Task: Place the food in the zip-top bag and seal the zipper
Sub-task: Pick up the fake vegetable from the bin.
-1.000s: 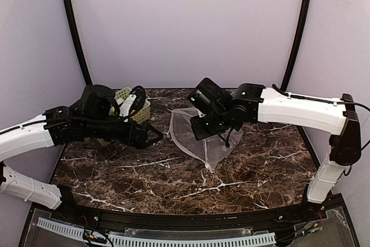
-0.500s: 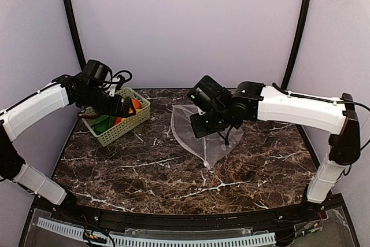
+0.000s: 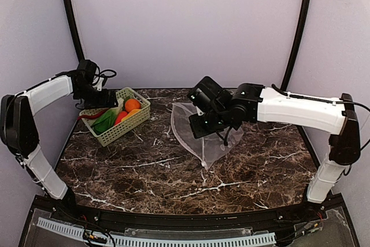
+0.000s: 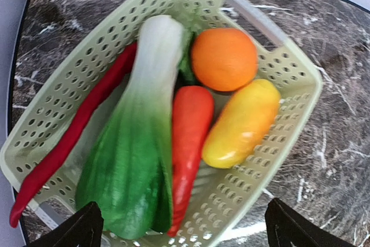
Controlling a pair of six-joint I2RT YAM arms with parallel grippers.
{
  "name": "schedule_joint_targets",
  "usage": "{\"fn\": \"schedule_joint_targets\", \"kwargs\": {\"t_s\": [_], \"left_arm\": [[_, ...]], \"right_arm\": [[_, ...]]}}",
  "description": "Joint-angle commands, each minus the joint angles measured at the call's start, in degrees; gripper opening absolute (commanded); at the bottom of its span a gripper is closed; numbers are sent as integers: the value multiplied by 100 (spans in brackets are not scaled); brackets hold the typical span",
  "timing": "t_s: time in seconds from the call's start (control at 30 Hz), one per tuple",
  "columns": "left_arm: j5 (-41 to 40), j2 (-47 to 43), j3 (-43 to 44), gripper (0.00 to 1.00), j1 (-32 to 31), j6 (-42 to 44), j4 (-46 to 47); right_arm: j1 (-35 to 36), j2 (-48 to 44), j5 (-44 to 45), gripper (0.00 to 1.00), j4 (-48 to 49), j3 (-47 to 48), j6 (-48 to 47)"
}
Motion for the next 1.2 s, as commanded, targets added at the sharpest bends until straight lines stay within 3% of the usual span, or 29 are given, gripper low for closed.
{"fn": "schedule_joint_targets", "kwargs": {"t_s": [0.0,0.2,0.73,1.0,1.17], "left_arm": [[-278,269,-32,99,273,359,162],[-753,679,-246,99,314,678,387],[-1106,1364,-220,98,441,942,277],[-1326,1551,-153,80,440,957,170],[-1426,1656,-163,78,439,976,173]], "right_arm": [[-30,-219,-31,0,279,-167,-61],[-45,-263,-89,0,397,-213,-117],[-49,-256,-290,0,602,-288,-111],[-51,-272,-312,0,600,-327,-114],[-45,-256,-322,0,611,-319,-119]]}}
